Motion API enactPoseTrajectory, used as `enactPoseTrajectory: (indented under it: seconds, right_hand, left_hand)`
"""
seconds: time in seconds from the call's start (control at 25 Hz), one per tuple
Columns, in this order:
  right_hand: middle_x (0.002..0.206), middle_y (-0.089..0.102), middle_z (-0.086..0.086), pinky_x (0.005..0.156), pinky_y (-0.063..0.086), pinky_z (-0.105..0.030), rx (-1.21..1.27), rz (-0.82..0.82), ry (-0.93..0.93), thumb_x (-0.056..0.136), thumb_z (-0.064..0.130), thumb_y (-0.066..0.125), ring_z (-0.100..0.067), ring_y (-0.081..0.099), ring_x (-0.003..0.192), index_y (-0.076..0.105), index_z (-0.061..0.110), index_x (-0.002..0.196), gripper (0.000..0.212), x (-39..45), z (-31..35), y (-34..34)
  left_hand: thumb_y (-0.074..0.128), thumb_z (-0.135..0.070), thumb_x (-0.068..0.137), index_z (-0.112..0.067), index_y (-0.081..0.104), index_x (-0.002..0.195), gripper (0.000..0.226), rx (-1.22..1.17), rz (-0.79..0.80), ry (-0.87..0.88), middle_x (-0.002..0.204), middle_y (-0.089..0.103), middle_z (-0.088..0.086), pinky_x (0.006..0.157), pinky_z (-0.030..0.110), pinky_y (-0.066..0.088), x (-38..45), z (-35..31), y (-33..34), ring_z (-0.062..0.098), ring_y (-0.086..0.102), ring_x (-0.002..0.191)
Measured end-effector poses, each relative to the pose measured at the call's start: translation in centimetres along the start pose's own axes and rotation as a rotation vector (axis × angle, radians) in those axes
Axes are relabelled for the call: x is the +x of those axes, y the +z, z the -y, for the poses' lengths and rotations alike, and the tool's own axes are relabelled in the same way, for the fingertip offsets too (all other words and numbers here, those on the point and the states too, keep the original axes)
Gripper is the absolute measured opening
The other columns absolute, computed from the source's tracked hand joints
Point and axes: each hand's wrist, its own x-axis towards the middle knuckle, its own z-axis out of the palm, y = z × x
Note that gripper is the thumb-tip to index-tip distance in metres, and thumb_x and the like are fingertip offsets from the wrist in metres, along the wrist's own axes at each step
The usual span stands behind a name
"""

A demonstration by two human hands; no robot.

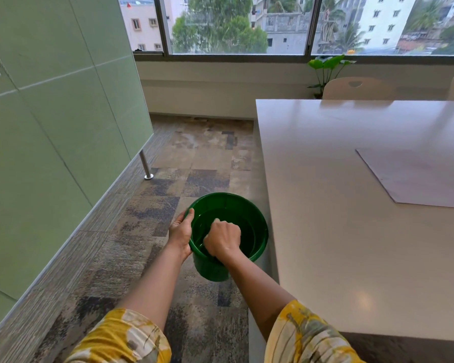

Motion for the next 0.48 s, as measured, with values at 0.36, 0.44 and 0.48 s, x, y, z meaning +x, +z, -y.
enactPoseTrajectory:
  seconds: [0.36, 0.44, 0.48]
  right_hand:
    - [0.137, 0.049, -0.019, 0.097, 0.048, -0.052, 0.301, 0.083, 0.056, 0.096, 0.003, 0.052, -0.037, 0.05, 0.127, 0.029, 0.011, 0.149, 0.058, 1.2, -1.5, 0.2]
    - [0.155, 0.022, -0.016, 0.115, 0.024, -0.062, 0.326, 0.144, 0.049, 0.092, 0.01, 0.062, -0.037, 0.02, 0.145, 0.018, 0.015, 0.154, 0.076, 1.7, -2.0, -0.9]
    - [0.156, 0.022, -0.015, 0.117, 0.023, -0.057, 0.394, 0.058, 0.035, 0.095, 0.016, 0.061, -0.035, 0.02, 0.145, 0.023, 0.014, 0.153, 0.07, 2.0, -2.6, -1.8]
  left_hand:
    - [0.055, -0.022, 0.102, -0.012, 0.064, 0.128, 0.029, 0.024, 0.018, -0.015, 0.12, 0.069, 0.018, 0.083, 0.051, 0.057, 0.6, -0.3, 0.0, 0.037, 0.067, 0.108]
    - [0.055, -0.021, 0.102, -0.012, 0.063, 0.129, 0.03, 0.023, 0.019, -0.016, 0.121, 0.068, 0.018, 0.084, 0.053, 0.056, 0.8, -0.4, 0.0, 0.039, 0.066, 0.109]
    - [0.055, -0.02, 0.102, -0.012, 0.063, 0.129, 0.03, 0.026, 0.016, -0.018, 0.121, 0.067, 0.019, 0.085, 0.054, 0.056, 1.0, -0.4, 0.1, 0.04, 0.065, 0.109]
